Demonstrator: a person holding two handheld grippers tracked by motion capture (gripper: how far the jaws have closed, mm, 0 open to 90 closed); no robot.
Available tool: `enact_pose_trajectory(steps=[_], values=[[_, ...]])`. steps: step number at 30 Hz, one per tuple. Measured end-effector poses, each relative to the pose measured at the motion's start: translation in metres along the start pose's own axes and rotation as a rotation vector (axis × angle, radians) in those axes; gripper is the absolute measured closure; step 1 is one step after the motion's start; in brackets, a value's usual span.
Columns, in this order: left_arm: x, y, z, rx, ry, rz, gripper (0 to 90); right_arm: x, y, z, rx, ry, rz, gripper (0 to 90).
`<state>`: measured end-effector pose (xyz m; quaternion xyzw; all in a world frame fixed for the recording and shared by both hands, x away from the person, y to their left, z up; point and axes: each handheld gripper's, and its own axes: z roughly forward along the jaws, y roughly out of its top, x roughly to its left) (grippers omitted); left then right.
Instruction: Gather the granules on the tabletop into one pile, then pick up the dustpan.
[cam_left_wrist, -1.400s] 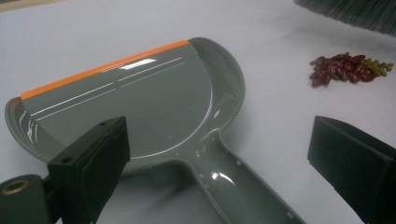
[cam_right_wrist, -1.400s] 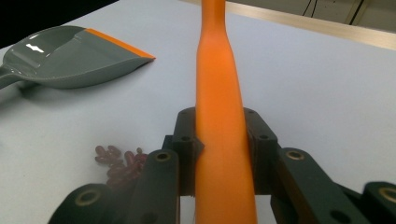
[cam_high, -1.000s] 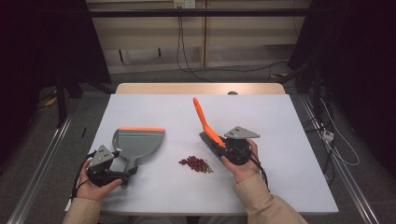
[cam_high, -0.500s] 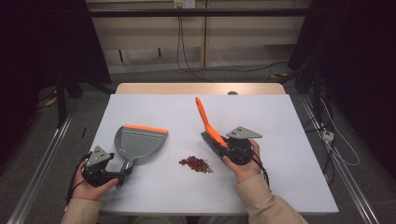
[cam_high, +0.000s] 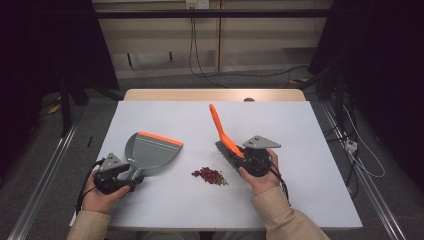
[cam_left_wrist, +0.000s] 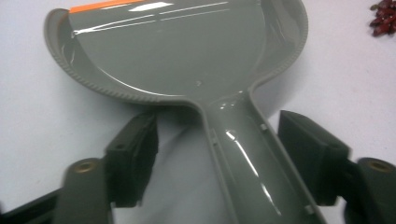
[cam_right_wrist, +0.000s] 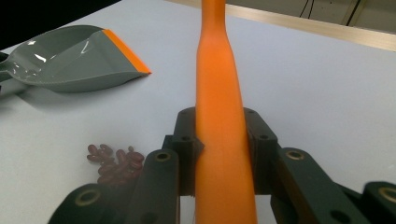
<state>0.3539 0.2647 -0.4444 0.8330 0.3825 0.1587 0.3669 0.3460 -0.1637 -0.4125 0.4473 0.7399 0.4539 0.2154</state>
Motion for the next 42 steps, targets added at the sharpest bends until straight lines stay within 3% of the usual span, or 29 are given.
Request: enact_pose_trajectory(steps=[4,10,17,24,34,36,39,42], values=[[0.001,0.001,0.001,-0.005,-0.024,0.0,47.5,0.0,0.0,0.0,0.001,0.004,0.002,71.3],[0.004,0.003,0.007,0.015,-0.048,-0.011,55.4,-0.001,-0.001,0.0,0.003,0.002,0.001,71.3],[0.002,0.009,0.002,0.019,-0.052,0.024,56.4,-0.002,-0.002,-0.001,0.002,-0.003,0.005,71.3],[-0.002,0.013,-0.009,-0.002,-0.133,0.037,56.5,-0.004,-0.002,-0.002,0.003,0.0,0.009,71.3],[-0.014,0.015,-0.024,0.021,-0.221,0.11,56.5,-0.006,-0.003,-0.002,0.006,-0.008,0.011,71.3],[-0.017,0.015,-0.026,0.021,-0.246,0.103,56.5,-0.007,-0.003,-0.002,0.008,-0.009,0.013,71.3],[-0.02,0.017,-0.029,0.028,-0.255,0.136,56.5,-0.007,-0.002,-0.002,0.012,-0.01,0.012,71.3],[-0.023,0.017,-0.031,0.028,-0.283,0.142,56.5,-0.009,-0.002,-0.002,0.015,-0.014,0.01,71.3]])
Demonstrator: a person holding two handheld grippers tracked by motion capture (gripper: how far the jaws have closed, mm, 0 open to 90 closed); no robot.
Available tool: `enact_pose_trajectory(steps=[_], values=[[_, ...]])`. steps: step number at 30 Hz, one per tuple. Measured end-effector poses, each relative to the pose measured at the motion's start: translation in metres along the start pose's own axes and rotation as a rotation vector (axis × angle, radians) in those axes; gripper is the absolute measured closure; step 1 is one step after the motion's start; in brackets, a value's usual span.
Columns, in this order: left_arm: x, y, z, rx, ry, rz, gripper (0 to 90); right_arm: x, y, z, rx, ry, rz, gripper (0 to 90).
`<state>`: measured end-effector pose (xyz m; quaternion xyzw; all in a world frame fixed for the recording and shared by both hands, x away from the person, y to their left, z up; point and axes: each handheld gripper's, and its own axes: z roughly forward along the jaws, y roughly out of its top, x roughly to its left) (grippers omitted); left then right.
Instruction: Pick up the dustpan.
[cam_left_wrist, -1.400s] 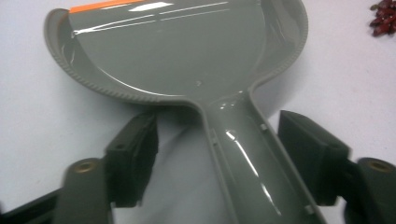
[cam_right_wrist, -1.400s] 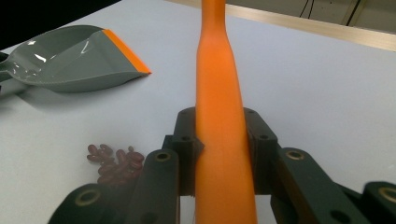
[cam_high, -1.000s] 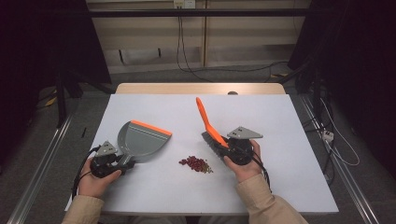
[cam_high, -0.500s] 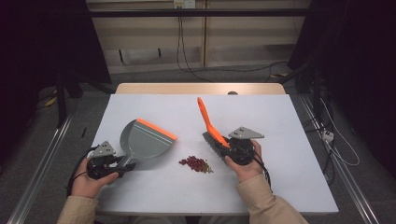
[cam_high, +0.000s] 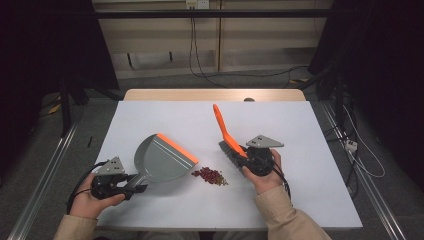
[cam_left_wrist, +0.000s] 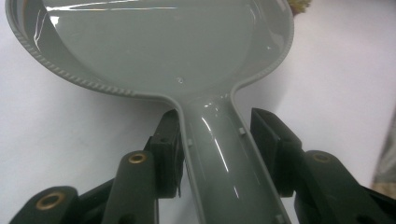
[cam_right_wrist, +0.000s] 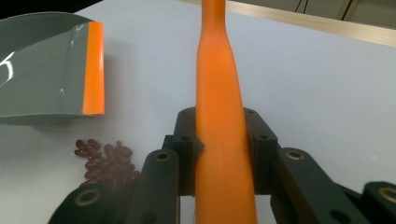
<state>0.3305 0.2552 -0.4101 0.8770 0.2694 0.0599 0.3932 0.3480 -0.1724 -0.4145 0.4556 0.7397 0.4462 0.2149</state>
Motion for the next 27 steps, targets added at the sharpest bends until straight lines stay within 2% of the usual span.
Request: enact_pose_trajectory(steps=[2,8,16,19,27], values=[[-0.002,0.001,-0.001,0.013,-0.012,0.014,56.5,-0.001,0.0,-0.001,0.001,-0.001,-0.001,71.3],[-0.005,-0.002,-0.002,0.012,-0.041,0.022,56.5,-0.004,-0.002,-0.003,0.003,-0.006,-0.003,71.3],[-0.007,-0.002,0.003,0.051,-0.063,0.039,56.4,-0.004,-0.002,-0.004,0.004,-0.011,0.002,71.3],[-0.008,-0.002,0.005,0.081,-0.074,0.055,56.4,-0.004,-0.003,-0.003,0.005,-0.01,0.0,71.3],[-0.008,-0.002,0.008,0.082,-0.095,0.054,56.3,-0.006,-0.004,-0.004,0.009,-0.016,0.005,71.3]])
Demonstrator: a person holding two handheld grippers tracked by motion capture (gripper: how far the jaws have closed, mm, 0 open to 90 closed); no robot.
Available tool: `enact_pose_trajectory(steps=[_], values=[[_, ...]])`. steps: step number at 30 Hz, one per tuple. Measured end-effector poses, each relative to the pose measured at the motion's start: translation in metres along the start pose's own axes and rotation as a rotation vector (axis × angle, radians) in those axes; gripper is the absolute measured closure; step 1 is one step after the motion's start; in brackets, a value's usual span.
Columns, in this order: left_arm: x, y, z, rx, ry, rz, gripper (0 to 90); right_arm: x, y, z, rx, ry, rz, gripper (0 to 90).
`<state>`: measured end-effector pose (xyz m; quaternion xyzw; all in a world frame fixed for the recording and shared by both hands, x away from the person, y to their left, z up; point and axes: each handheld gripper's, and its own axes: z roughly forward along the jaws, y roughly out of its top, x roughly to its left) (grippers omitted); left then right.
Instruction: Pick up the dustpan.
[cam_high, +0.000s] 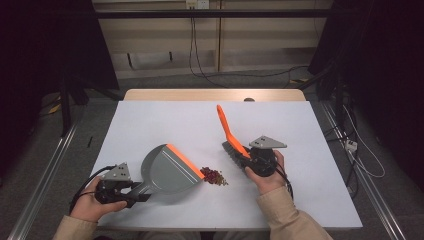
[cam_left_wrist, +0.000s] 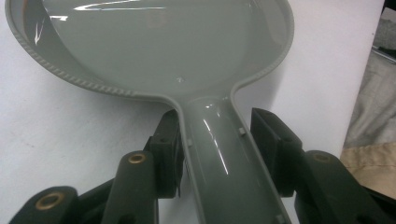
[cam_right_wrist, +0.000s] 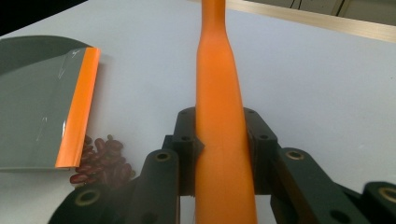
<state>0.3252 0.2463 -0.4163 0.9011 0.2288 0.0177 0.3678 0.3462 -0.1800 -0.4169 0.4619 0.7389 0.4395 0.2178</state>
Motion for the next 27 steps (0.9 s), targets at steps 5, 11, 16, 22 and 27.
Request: enact_pose_trajectory(steps=[5,11,16,22,27], values=[[-0.0006,-0.0011,-0.0007,0.012,0.007,0.006,56.3,0.0011,-0.0001,0.0005,0.001,0.0,-0.003,71.3],[-0.0017,-0.0023,-0.0011,0.023,-0.004,0.012,56.3,0.0011,-0.0007,0.0006,0.003,0.0,-0.001,71.3],[-0.0023,-0.0047,-0.0011,0.023,-0.017,0.011,56.3,0.0015,-0.001,0.0008,0.004,-0.001,-0.005,71.3],[-0.0031,-0.0056,-0.0015,0.026,-0.041,0.021,56.3,0.0013,-0.0012,0.0009,0.006,-0.001,-0.003,71.3],[-0.0047,-0.0068,-0.0073,0.024,-0.045,0.039,56.3,0.0017,-0.0016,0.001,0.006,-0.001,-0.007,71.3]])
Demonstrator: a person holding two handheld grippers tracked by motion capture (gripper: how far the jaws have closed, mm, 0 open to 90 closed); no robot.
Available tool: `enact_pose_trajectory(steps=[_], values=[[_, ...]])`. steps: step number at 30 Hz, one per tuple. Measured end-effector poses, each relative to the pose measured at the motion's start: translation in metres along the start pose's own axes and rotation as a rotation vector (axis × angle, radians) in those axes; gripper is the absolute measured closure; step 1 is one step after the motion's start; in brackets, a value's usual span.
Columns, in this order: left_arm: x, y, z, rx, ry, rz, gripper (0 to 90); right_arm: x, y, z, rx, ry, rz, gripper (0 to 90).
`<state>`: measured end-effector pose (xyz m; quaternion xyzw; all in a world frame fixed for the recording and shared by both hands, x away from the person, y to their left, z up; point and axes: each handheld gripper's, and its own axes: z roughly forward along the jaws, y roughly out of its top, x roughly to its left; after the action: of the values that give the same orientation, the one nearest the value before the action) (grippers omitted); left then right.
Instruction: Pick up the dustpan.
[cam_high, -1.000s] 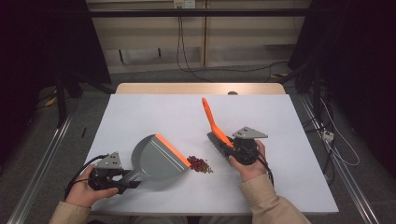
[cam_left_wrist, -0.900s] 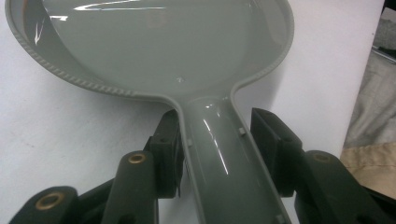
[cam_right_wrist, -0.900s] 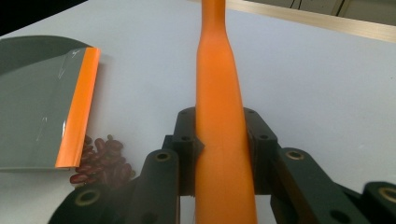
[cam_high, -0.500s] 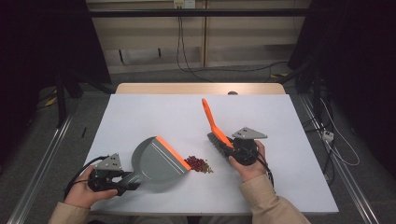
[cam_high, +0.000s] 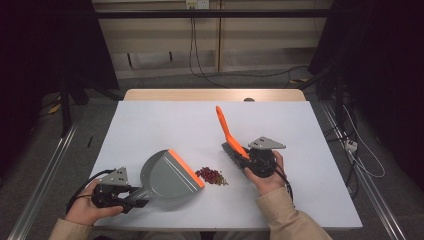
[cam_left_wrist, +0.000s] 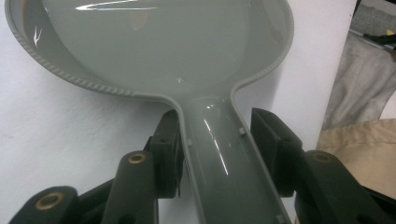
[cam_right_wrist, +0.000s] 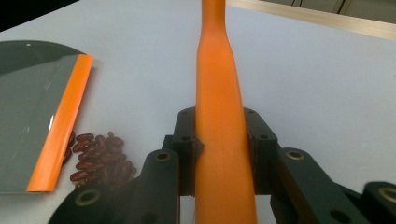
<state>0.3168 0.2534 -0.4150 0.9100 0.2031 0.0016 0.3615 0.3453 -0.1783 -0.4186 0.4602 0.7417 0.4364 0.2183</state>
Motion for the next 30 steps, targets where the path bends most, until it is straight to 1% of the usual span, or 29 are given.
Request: enact_pose_trajectory(steps=[2,7,9,10,12,16,17,18,21,23,24,26,27,30], values=[[-0.001,-0.001,-0.003,-0.003,-0.008,0.006,56.3,0.0,0.0,0.0,0.001,-0.001,0.003,71.3],[-0.003,-0.007,-0.002,0.005,-0.044,0.004,56.3,0.001,-0.001,0.001,0.006,0.0,-0.001,71.3],[-0.003,-0.009,-0.001,0.022,-0.045,0.005,56.2,0.001,-0.001,0.001,0.009,-0.001,-0.001,71.3],[-0.002,-0.01,-0.001,0.015,-0.052,0.0,56.2,0.001,-0.001,0.001,0.009,-0.001,-0.001,71.3],[-0.002,-0.01,0.0,0.019,-0.051,-0.001,56.2,0.001,-0.001,0.002,0.014,-0.001,-0.006,71.3],[0.0,-0.009,0.003,0.012,-0.071,-0.01,56.2,0.001,-0.002,0.003,0.023,-0.009,-0.007,71.3],[0.001,-0.008,0.003,0.022,-0.079,-0.002,56.2,0.002,-0.002,0.003,0.027,-0.013,-0.008,71.3],[0.0,-0.008,0.005,0.014,-0.076,-0.008,56.3,0.002,-0.003,0.003,0.031,-0.017,-0.005,71.3],[0.0,-0.005,0.008,0.023,-0.088,0.002,56.4,0.005,-0.004,0.005,0.048,-0.027,-0.023,71.3],[-0.001,-0.003,0.011,0.022,-0.099,-0.002,56.5,0.007,-0.005,0.006,0.051,-0.026,-0.031,71.3],[-0.001,-0.001,0.012,0.031,-0.1,0.006,56.5,0.008,-0.006,0.006,0.056,-0.029,-0.031,71.3],[-0.002,0.002,0.015,0.034,-0.107,0.014,56.5,0.01,-0.006,0.007,0.054,-0.03,-0.045,71.3],[-0.002,0.002,0.016,0.03,-0.111,0.009,56.5,0.012,-0.006,0.007,0.054,-0.034,-0.049,71.3],[-0.002,0.005,0.018,0.033,-0.116,0.015,56.5,0.016,-0.007,0.008,0.054,-0.036,-0.063,71.3]])
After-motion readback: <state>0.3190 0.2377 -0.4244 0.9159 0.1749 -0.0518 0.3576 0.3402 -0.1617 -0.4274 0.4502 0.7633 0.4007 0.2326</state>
